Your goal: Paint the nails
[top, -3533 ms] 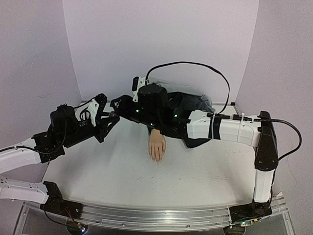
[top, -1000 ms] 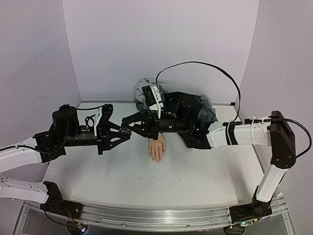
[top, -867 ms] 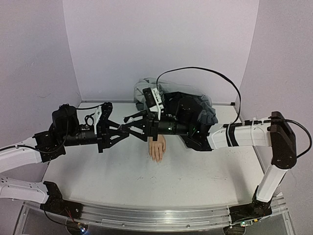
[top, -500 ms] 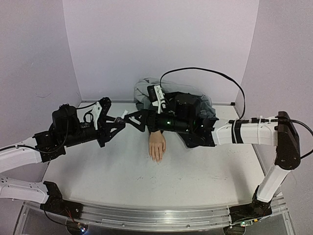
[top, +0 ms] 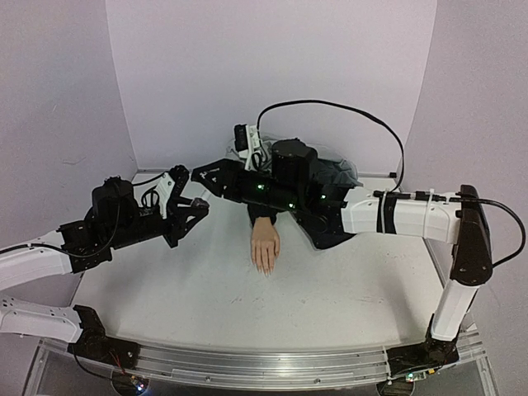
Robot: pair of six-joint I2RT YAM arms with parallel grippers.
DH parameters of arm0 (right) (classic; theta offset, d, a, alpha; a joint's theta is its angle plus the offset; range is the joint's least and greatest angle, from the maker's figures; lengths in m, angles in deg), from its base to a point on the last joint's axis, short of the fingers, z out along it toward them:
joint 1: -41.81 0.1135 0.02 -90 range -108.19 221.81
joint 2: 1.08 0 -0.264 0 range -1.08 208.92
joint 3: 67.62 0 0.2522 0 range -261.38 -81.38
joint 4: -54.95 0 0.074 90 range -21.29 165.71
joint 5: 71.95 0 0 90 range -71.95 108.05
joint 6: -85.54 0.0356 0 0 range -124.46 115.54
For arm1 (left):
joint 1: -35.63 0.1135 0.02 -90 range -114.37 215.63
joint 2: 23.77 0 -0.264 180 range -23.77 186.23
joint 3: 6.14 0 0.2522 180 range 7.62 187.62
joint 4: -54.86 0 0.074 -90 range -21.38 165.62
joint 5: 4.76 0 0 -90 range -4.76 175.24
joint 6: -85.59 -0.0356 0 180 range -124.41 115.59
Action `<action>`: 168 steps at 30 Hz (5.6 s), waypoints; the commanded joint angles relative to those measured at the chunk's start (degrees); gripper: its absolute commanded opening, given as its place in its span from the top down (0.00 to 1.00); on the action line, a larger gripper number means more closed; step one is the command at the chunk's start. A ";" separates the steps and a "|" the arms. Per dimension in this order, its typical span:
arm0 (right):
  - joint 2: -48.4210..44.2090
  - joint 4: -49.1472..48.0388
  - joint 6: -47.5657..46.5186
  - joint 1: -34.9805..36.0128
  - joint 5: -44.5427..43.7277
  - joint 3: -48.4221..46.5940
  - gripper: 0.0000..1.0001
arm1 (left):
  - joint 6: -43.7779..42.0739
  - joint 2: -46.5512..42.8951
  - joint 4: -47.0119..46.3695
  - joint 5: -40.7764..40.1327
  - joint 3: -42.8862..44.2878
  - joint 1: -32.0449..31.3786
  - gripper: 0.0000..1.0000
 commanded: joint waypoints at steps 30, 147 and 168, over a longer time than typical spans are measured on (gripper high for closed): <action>-0.71 -40.64 -20.70 -1.88 43.97 16.05 1.00 | 1.55 -2.47 -0.62 17.50 5.98 0.24 1.00; -6.98 -8.22 -0.26 -8.85 34.41 5.78 1.00 | -0.25 -0.88 -0.83 12.11 5.07 0.24 1.00; -8.81 -8.30 -0.26 -8.85 33.88 7.07 1.00 | -0.48 -0.50 -0.85 12.22 5.11 0.24 1.00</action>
